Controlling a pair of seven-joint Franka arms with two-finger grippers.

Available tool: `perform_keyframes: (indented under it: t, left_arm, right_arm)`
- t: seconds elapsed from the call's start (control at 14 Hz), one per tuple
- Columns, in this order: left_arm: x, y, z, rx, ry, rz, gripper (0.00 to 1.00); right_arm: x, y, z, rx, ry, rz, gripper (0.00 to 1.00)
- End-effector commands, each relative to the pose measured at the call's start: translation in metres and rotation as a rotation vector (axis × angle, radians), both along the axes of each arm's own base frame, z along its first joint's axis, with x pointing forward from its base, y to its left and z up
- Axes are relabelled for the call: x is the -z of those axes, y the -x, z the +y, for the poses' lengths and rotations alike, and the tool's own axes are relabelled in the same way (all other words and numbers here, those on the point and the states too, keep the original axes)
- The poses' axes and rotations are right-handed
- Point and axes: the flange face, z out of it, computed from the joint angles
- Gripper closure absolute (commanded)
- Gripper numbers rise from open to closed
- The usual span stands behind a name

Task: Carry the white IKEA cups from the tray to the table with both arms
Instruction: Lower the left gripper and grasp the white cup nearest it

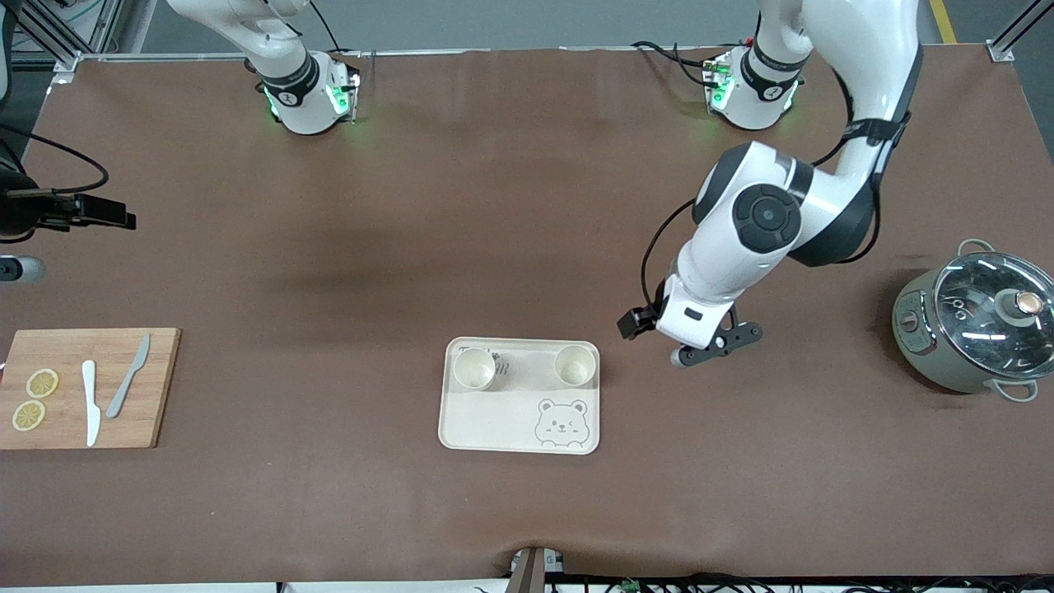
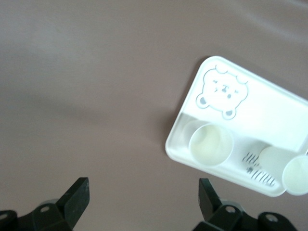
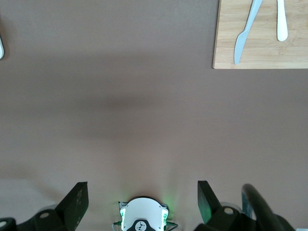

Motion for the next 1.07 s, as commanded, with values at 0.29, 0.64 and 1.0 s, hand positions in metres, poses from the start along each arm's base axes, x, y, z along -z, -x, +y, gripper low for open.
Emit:
perform_keyframes:
  t: [0.29, 0.64, 1.0]
  left_arm:
    - [0.051, -0.026, -0.051, -0.178, 0.1, -0.062, 0.0]
    - [0.093, -0.021, -0.063, -0.175, 0.093, -0.04, 0.27]
    - [0.118, -0.006, -0.08, -0.165, 0.038, -0.032, 0.45]
  right_arm:
    - [0.005, -0.012, -0.007, 0.003, 0.039, 0.003, 0.0]
    - [0.035, -0.02, -0.018, 0.031, 0.048, 0.056, 0.0]
    - [0.058, -0.026, -0.026, 0.055, 0.01, 0.081, 0.0]
